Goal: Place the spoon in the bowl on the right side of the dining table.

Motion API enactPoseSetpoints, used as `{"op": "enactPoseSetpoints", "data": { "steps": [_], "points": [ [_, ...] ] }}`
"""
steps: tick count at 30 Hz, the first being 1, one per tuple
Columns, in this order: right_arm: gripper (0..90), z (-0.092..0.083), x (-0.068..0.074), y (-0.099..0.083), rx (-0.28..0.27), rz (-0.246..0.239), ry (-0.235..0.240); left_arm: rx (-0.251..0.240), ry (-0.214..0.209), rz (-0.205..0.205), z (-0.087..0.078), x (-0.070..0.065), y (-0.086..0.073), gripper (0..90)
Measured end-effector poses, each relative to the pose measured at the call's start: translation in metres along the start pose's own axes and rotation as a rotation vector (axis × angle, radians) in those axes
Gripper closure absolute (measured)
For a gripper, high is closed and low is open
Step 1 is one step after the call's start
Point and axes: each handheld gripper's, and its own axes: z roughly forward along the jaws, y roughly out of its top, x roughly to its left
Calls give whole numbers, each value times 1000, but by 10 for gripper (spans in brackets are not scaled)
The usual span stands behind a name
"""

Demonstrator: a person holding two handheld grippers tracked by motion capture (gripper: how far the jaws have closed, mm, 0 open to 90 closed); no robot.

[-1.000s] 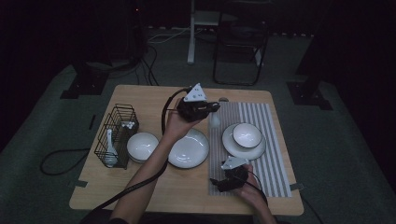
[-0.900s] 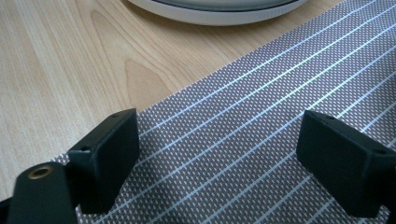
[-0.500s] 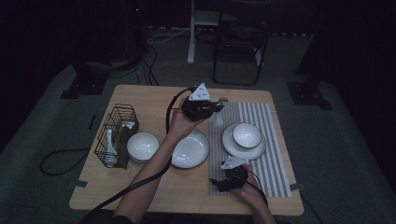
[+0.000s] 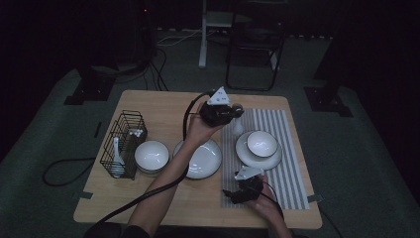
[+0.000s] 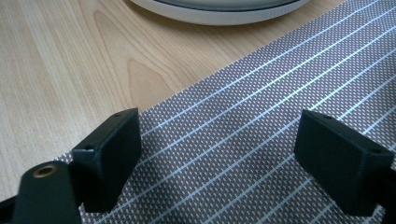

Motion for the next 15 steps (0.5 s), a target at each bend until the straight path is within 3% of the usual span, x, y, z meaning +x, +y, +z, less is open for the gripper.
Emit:
{"op": "enactPoseSetpoints", "data": {
  "steps": [10,15],
  "points": [
    [149,0,0,0,-2,-3,-1,-4,-20,-33,27,-3,-8,849],
    [149,0,1,0,-3,-3,-2,6,-24,-29,39,-8,-13,849]
  ]
}}
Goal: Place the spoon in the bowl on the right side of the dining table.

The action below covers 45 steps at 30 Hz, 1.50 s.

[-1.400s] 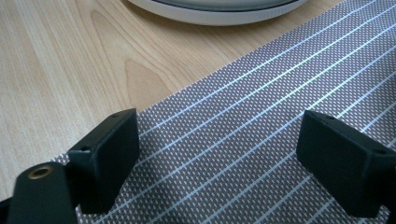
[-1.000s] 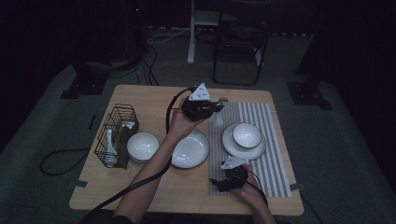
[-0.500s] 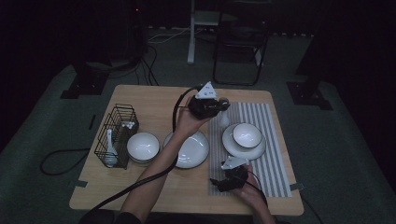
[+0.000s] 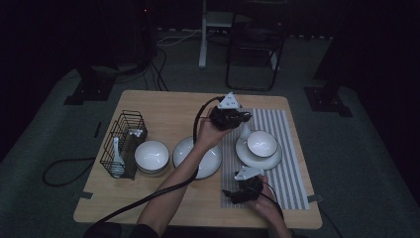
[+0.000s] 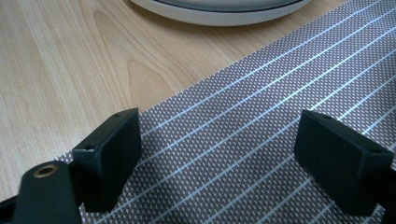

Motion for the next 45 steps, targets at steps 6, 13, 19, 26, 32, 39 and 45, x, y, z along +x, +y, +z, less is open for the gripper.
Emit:
{"op": "enactPoseSetpoints", "data": {
  "steps": [6,13,19,26,32,39,45],
  "points": [
    [149,0,0,0,-1,-4,-3,0,-19,-11,13,-2,-3,848],
    [149,0,0,0,-3,-8,-6,-6,-22,-24,24,-5,-7,848],
    [150,0,1,0,-4,-10,-8,-9,-24,-35,29,-7,-9,848],
    [150,0,1,0,-4,-11,-9,-4,-30,-43,31,-6,-14,848],
    [149,0,1,0,-4,-9,-8,-4,-31,-53,35,-6,-17,848],
    [150,0,1,0,-4,-11,-10,9,-29,-55,35,-5,-22,847],
    [149,0,1,0,-4,-12,-11,28,-23,-73,32,-1,-34,843]
  ]
}}
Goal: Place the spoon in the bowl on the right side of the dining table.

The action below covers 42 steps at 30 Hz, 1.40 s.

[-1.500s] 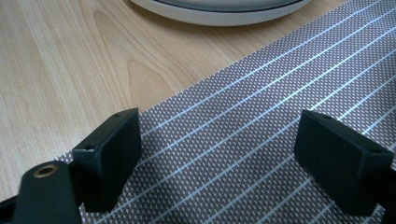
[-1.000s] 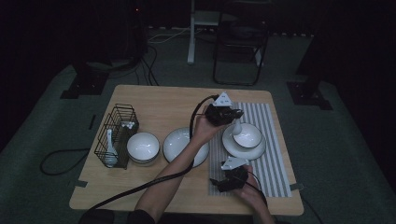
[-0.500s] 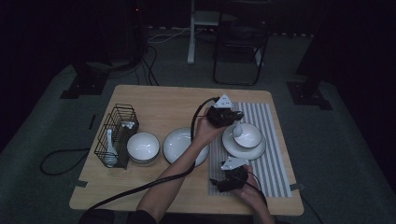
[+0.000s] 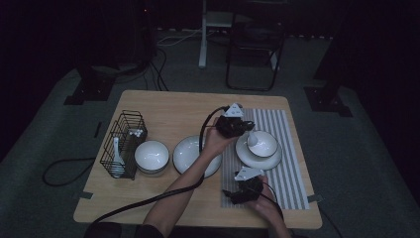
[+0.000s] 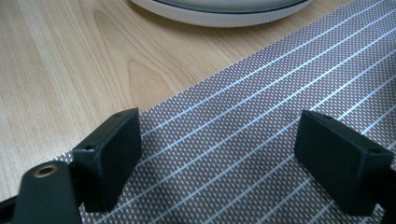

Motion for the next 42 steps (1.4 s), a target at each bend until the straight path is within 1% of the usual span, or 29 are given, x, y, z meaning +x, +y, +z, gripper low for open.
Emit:
{"op": "enactPoseSetpoints", "data": {
  "steps": [7,11,13,17,20,22,33,42],
  "points": [
    [149,0,0,0,1,0,0,20,5,-28,-2,4,-15,843],
    [149,0,0,0,0,1,0,31,6,-36,-2,4,-22,843],
    [149,0,0,0,0,1,0,31,6,-36,-2,4,-22,844],
    [149,0,0,0,0,-2,-1,41,6,-52,-1,5,-30,844],
    [149,0,0,0,0,-2,-1,46,4,-56,-1,5,-33,844],
    [149,0,0,0,-1,-2,-1,55,3,-59,1,4,-38,844],
    [149,0,0,0,-1,-3,-2,75,2,-74,5,3,-49,842],
    [149,0,0,0,-1,-2,-2,90,-3,-84,11,2,-53,843]
  ]
}}
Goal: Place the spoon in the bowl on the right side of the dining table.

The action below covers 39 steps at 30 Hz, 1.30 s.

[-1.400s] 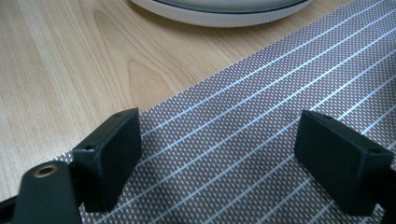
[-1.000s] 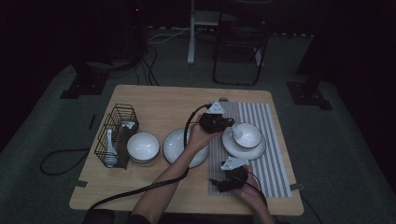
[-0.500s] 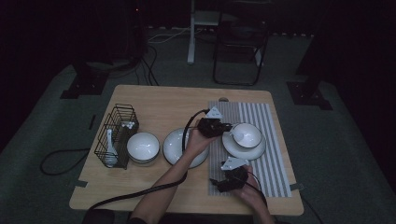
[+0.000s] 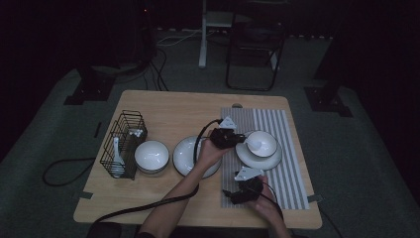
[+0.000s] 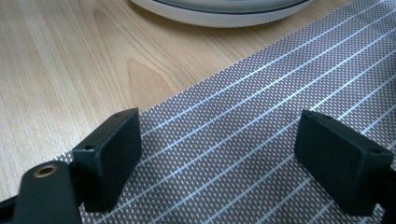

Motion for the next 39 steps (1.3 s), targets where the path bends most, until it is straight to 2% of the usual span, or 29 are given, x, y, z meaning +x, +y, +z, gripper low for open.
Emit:
{"op": "enactPoseSetpoints", "data": {
  "steps": [11,25,39],
  "points": [
    [149,0,0,0,0,0,0,14,-3,-14,5,0,-5,845],
    [149,0,0,0,0,-2,-2,51,-14,-14,11,-1,-12,827],
    [149,0,0,0,0,-2,-2,64,-18,-16,11,-2,-16,810]
  ]
}}
